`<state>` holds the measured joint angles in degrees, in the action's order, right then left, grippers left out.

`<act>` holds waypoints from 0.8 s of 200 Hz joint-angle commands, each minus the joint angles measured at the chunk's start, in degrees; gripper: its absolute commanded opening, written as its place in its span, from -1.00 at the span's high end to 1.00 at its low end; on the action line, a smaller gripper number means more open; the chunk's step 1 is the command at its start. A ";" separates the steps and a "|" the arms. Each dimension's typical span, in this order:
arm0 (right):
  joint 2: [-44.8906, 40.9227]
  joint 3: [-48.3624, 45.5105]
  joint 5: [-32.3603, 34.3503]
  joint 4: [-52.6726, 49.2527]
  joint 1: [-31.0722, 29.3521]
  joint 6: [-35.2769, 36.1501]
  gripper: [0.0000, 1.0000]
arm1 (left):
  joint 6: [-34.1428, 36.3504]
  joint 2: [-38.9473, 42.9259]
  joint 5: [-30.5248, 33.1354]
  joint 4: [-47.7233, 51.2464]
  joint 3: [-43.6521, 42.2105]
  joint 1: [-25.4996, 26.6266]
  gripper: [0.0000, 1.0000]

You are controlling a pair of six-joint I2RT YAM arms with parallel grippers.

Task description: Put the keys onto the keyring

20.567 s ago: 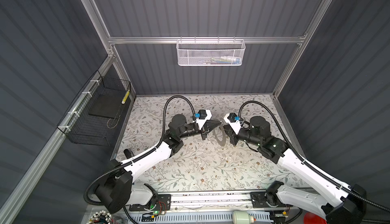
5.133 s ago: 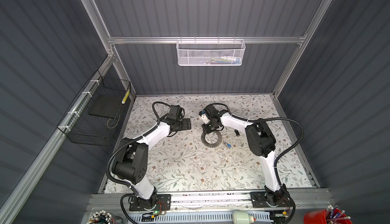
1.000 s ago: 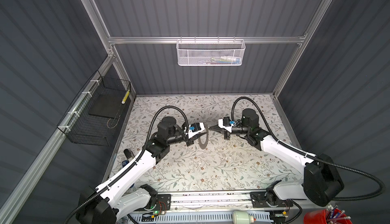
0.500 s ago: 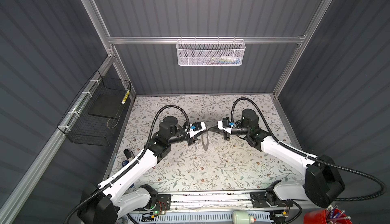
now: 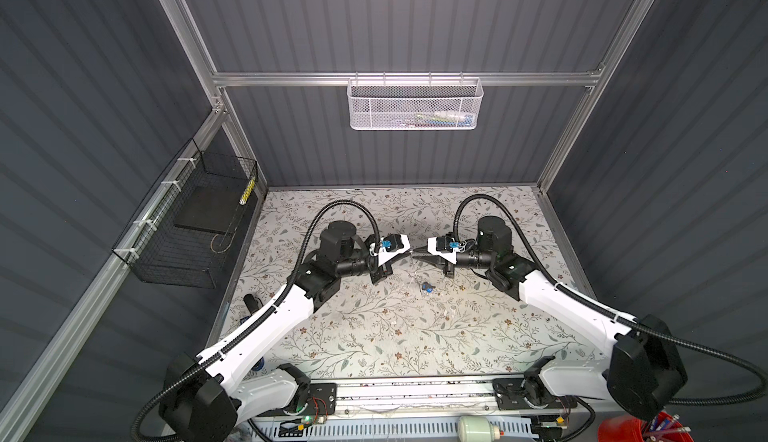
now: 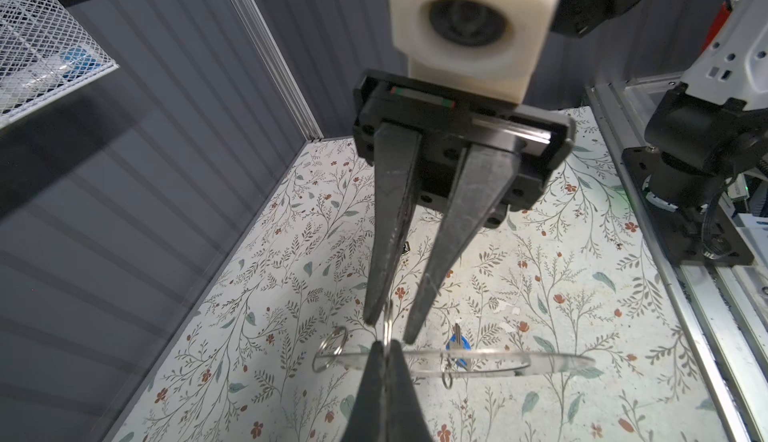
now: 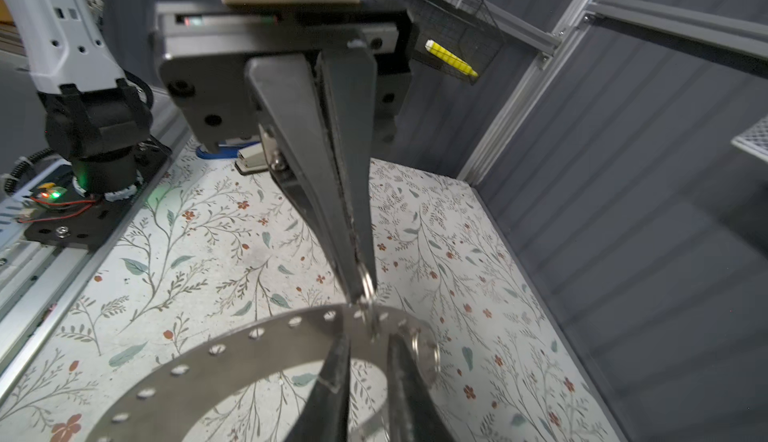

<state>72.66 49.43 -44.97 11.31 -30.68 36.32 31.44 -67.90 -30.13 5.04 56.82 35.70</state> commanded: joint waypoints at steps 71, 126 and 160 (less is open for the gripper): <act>-5.12 1.50 14.17 -3.40 -2.60 -2.46 0.53 | 0.99 -10.93 10.42 29.46 23.55 4.48 1.00; -5.11 0.23 17.36 -0.11 -3.47 -6.65 0.60 | 0.19 -14.54 12.81 36.61 31.26 6.19 1.00; -7.33 -3.49 19.37 4.91 -3.53 -10.29 0.61 | 0.56 -16.60 13.33 40.09 34.74 7.05 1.00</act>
<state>67.11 48.21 -28.10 10.94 -34.06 30.00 32.14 -83.57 -16.69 40.38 88.42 41.63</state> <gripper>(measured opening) 0.199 0.045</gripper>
